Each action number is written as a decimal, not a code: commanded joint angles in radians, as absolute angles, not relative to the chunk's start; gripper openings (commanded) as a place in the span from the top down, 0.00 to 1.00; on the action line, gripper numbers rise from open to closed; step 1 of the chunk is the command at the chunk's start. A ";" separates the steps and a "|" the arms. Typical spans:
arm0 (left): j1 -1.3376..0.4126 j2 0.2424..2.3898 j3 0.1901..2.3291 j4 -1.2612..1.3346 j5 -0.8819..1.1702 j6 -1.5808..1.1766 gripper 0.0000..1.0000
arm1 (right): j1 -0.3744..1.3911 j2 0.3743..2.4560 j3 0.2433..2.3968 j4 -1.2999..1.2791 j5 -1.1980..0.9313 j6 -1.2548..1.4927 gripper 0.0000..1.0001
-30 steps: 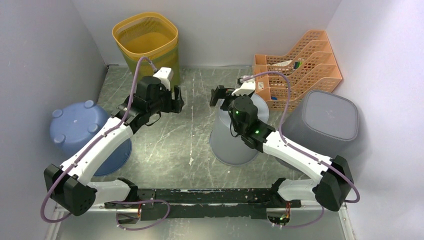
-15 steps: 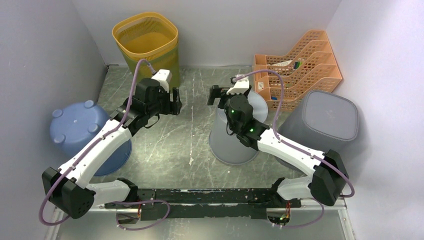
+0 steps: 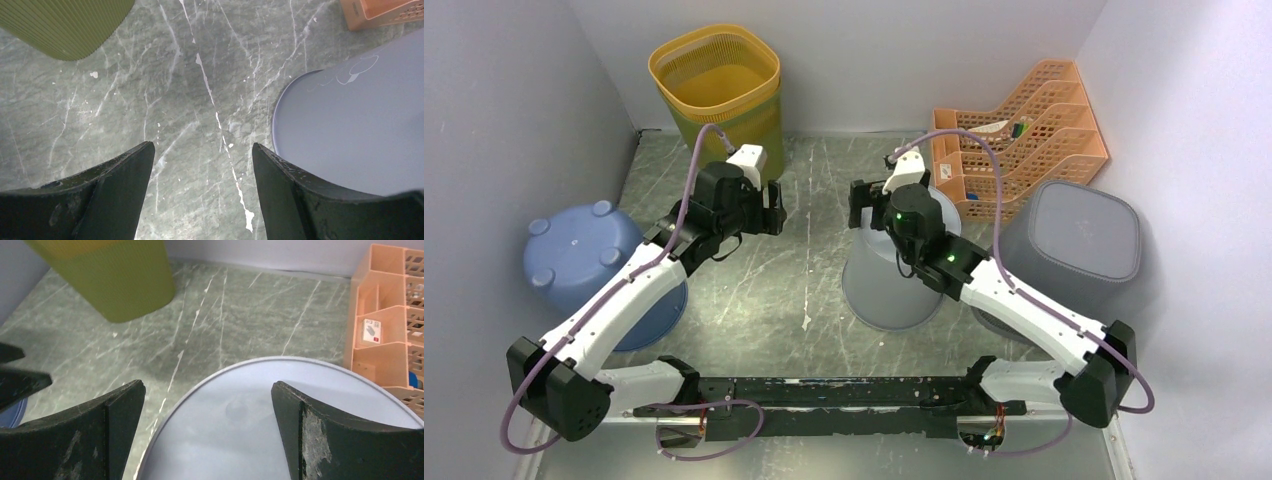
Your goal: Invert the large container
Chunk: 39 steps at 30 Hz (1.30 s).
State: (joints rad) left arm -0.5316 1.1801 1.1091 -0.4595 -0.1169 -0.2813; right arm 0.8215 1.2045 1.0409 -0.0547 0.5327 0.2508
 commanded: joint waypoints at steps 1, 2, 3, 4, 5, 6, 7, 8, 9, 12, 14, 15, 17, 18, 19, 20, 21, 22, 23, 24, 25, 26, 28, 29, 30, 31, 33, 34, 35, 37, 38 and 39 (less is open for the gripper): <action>-0.533 1.157 1.095 -0.433 -0.117 -0.294 0.17 | 0.829 1.152 1.087 -0.305 0.385 0.257 0.00; -0.534 1.158 1.095 -0.431 -0.120 -0.295 0.17 | 0.828 1.139 1.095 -0.315 0.323 0.254 0.00; -0.534 1.159 1.096 -0.433 -0.124 -0.293 0.17 | 0.831 1.125 1.106 -0.328 0.278 0.251 0.00; -0.533 1.163 1.099 -0.436 -0.126 -0.292 0.17 | 0.831 1.115 1.120 -0.345 0.227 0.248 0.00; -0.534 1.167 1.105 -0.439 -0.130 -0.291 0.17 | 0.832 1.107 1.134 -0.361 0.170 0.240 0.00; -0.534 1.173 1.110 -0.445 -0.133 -0.290 0.16 | 0.834 1.104 1.155 -0.390 0.111 0.230 0.00; -0.533 1.176 1.113 -0.446 -0.133 -0.289 0.16 | 0.839 1.103 1.176 -0.421 0.067 0.227 0.00; -0.534 1.178 1.113 -0.445 -0.133 -0.290 0.16 | 0.845 1.100 1.192 -0.440 0.006 0.219 0.00; -0.533 1.179 1.109 -0.440 -0.133 -0.292 0.15 | 0.851 1.092 1.205 -0.456 -0.040 0.213 0.00; -0.534 1.180 1.097 -0.423 -0.132 -0.302 0.12 | 0.874 1.062 1.221 -0.471 -0.140 0.201 0.00; -0.533 1.186 1.093 -0.418 -0.129 -0.305 0.10 | 0.883 1.054 1.227 -0.495 -0.182 0.192 0.00; -0.534 1.189 1.094 -0.418 -0.128 -0.307 0.05 | 0.887 1.060 1.233 -0.520 -0.189 0.188 0.00; -0.533 1.193 1.097 -0.420 -0.127 -0.308 0.02 | 0.900 1.081 1.235 -0.592 -0.201 0.187 0.00; -0.533 1.193 1.098 -0.422 -0.129 -0.306 0.02 | 0.915 1.088 1.229 -0.613 -0.199 0.196 0.00; -0.534 1.193 1.099 -0.423 -0.134 -0.306 0.01 | 0.933 1.091 1.217 -0.628 -0.181 0.210 0.00; -0.534 1.192 1.100 -0.424 -0.139 -0.303 0.01 | 0.958 1.087 1.203 -0.637 -0.158 0.228 0.00; -0.534 1.192 1.101 -0.426 -0.146 -0.302 0.01 | 0.983 1.077 1.189 -0.646 -0.127 0.250 0.00; -0.534 1.192 1.102 -0.426 -0.150 -0.300 0.00 | 1.006 1.069 1.180 -0.660 -0.092 0.273 0.00; -0.534 1.195 1.105 -0.428 -0.152 -0.297 0.00 | 1.026 1.061 1.176 -0.681 -0.059 0.300 0.00; -0.534 1.200 1.107 -0.428 -0.152 -0.295 0.00 | 1.042 1.053 1.176 -0.707 -0.032 0.322 0.00; -0.533 1.205 1.109 -0.428 -0.151 -0.294 0.00 | 1.062 1.047 1.178 -0.732 -0.011 0.347 0.00; -0.533 1.210 1.110 -0.425 -0.147 -0.293 0.00 | 1.081 1.035 1.179 -0.756 0.011 0.370 0.00; -0.532 1.222 1.112 -0.420 -0.137 -0.293 0.00 | 1.113 1.016 1.175 -0.809 0.044 0.419 0.00; -0.533 1.226 1.111 -0.417 -0.131 -0.293 0.00 | 1.125 1.007 1.169 -0.841 0.059 0.455 0.00; -0.533 1.230 1.111 -0.415 -0.126 -0.293 0.00 | 1.138 0.999 1.164 -0.872 0.078 0.475 0.00; -0.533 1.234 1.109 -0.414 -0.123 -0.293 0.00 | 1.151 0.987 1.151 -0.904 0.099 0.523 0.00; -0.533 1.238 1.105 -0.413 -0.118 -0.294 0.00 | 1.166 0.965 1.133 -0.983 0.155 0.621 0.00; -0.533 1.239 1.102 -0.412 -0.117 -0.294 0.00 | 1.169 0.955 1.129 -1.059 0.207 0.686 0.00; -0.534 1.239 1.099 -0.408 -0.117 -0.293 0.00 | 1.169 0.945 1.127 -1.119 0.260 0.748 0.00; -0.534 1.239 1.088 -0.396 -0.117 -0.293 0.00 | 1.169 0.927 1.114 -1.219 0.354 0.865 0.00; -0.533 1.241 1.083 -0.389 -0.115 -0.295 0.00 | 1.169 0.923 1.099 -1.249 0.391 0.910 0.00; -0.532 1.246 1.078 -0.383 -0.111 -0.295 0.00 | 1.169 0.921 1.082 -1.277 0.424 0.952 0.00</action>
State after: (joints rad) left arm -0.5316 1.2419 1.0962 -0.4381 -0.1276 -0.2996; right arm 1.1652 0.9466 1.1263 -1.0409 0.2070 0.6842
